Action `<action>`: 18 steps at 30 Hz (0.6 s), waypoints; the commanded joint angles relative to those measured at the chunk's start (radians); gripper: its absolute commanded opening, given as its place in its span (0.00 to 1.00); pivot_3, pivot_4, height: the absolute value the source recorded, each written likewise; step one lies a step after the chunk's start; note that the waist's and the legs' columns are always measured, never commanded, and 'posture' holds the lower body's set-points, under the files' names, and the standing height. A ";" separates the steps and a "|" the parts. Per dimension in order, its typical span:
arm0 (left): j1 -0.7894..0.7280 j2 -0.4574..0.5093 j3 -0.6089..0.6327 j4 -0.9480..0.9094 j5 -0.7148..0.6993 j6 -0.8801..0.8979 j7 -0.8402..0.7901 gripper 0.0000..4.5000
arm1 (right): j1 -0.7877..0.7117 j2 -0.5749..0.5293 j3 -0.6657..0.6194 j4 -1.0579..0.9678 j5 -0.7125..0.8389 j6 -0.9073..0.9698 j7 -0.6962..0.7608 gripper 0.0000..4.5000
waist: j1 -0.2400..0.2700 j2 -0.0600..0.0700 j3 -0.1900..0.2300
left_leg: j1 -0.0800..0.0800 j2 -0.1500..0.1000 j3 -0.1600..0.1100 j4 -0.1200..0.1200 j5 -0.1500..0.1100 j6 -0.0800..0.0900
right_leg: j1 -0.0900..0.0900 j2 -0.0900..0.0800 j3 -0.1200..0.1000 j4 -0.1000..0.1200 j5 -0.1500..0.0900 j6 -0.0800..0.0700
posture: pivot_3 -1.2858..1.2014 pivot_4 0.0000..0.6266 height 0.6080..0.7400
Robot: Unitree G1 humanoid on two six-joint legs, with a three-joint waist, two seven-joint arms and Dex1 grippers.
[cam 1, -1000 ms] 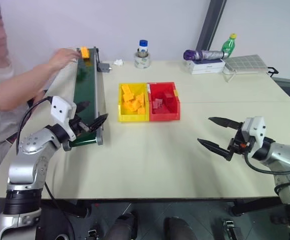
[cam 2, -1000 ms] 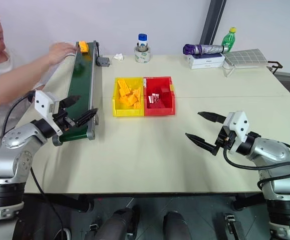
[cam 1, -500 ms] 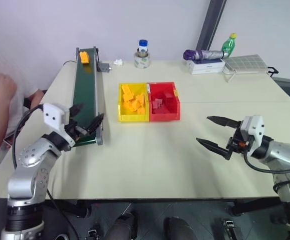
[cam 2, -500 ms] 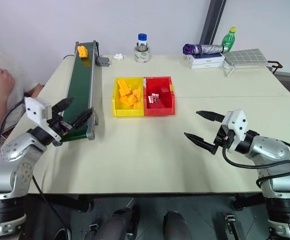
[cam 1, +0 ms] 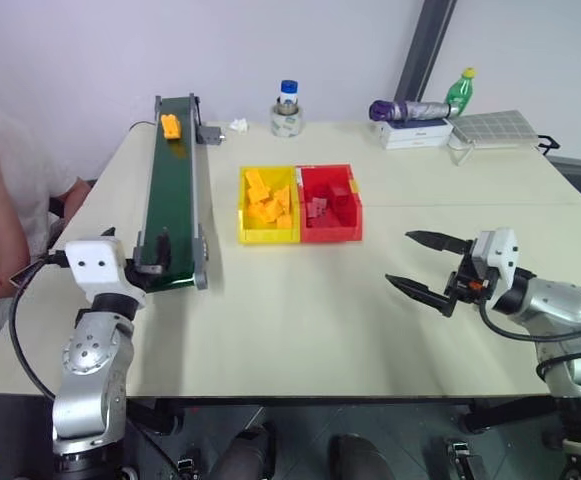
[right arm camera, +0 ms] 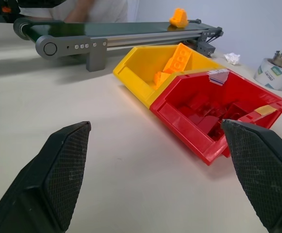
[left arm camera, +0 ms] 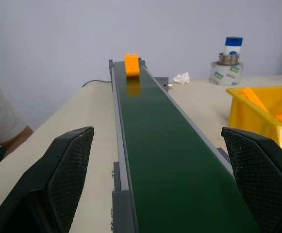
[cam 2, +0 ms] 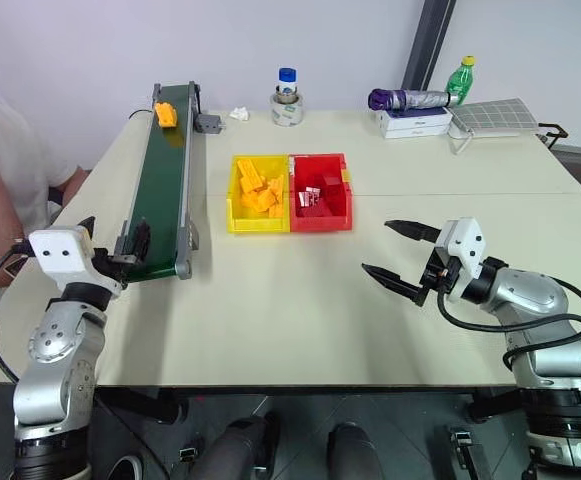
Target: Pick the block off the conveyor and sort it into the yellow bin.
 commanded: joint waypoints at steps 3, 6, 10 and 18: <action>-0.033 0.015 0.008 -0.019 0.004 -0.009 0.007 0.99 | -0.013 0.001 -0.012 -0.010 0.004 -0.022 0.001 1.00 | 0.000 0.000 0.000 | 0.000 0.000 0.000 0.000 0.000 0.000 | 0.000 0.000 0.000 0.000 0.000 0.000 | 0.52 0.24 1.00; -0.041 0.018 0.008 -0.008 0.004 -0.008 0.007 0.99 | -0.009 0.001 -0.014 -0.013 0.005 -0.023 -0.001 1.00 | 0.000 0.000 0.000 | 0.000 0.000 0.000 0.000 0.000 0.000 | 0.000 0.000 -0.001 0.000 0.000 0.000 | 0.52 0.24 1.00; -0.048 0.011 0.001 0.006 0.007 -0.010 0.012 0.99 | -0.003 -0.003 -0.019 -0.015 0.006 -0.024 -0.002 1.00 | 0.000 0.000 0.000 | 0.000 0.000 0.000 0.000 0.000 0.000 | 0.000 0.000 -0.001 0.000 0.000 0.000 | 0.52 0.24 1.00; -0.050 0.005 -0.009 0.018 0.010 -0.010 0.022 0.99 | 0.001 -0.006 -0.024 -0.014 0.007 -0.024 -0.002 1.00 | 0.000 0.000 0.000 | 0.000 0.000 0.000 0.000 0.000 0.000 | 0.000 0.000 -0.001 0.000 0.000 0.000 | 0.52 0.24 1.00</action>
